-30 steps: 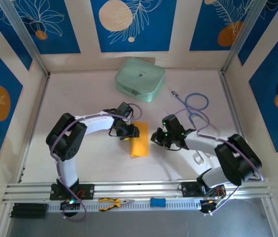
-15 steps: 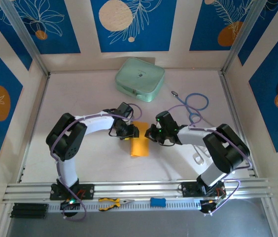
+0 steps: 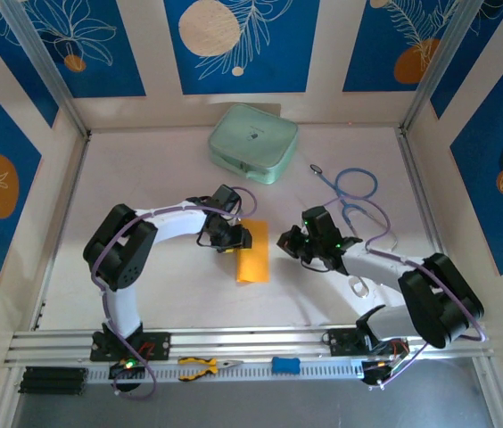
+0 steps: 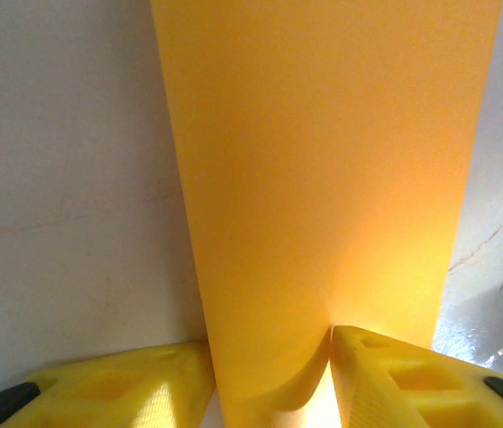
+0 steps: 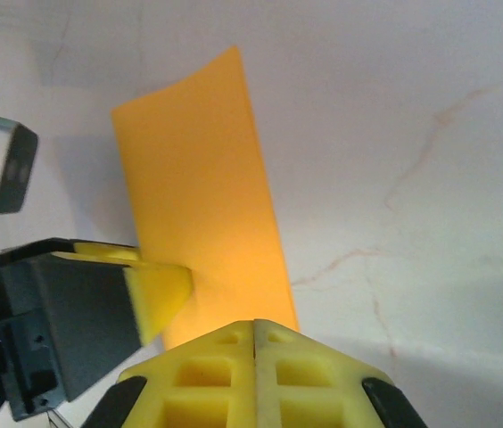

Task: Fold a paper plane with a square sheet of paper (pick it up from the middle)
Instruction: Hold the paper at the center of the table.

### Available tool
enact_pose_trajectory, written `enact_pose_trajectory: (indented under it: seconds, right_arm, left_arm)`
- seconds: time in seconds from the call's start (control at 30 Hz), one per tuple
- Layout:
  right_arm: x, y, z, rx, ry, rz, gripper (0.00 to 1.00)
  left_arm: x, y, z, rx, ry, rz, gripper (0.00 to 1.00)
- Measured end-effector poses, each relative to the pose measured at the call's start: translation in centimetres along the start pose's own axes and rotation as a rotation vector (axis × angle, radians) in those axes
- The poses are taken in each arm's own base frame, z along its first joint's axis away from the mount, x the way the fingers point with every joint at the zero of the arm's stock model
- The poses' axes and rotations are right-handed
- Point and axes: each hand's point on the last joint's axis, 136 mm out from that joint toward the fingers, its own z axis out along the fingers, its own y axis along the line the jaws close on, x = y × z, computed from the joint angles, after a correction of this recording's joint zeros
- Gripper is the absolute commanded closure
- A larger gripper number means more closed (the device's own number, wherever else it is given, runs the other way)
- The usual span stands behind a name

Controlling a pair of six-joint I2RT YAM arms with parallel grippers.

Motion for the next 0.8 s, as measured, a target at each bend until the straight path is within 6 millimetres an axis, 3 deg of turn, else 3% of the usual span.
enact_pose_trajectory:
  seconds: [0.53,0.8]
  right_arm:
    - [-0.5,0.2,-1.1,-0.018,-0.031,0.006,0.98]
    - [0.5,0.5,1.5,-0.003,0.081,-0.018,0.99]
  left_arm:
    - [0.0,0.0,0.0,0.0,0.0,0.0,0.52]
    - [0.0,0.0,0.0,0.0,0.001,0.0,0.52]
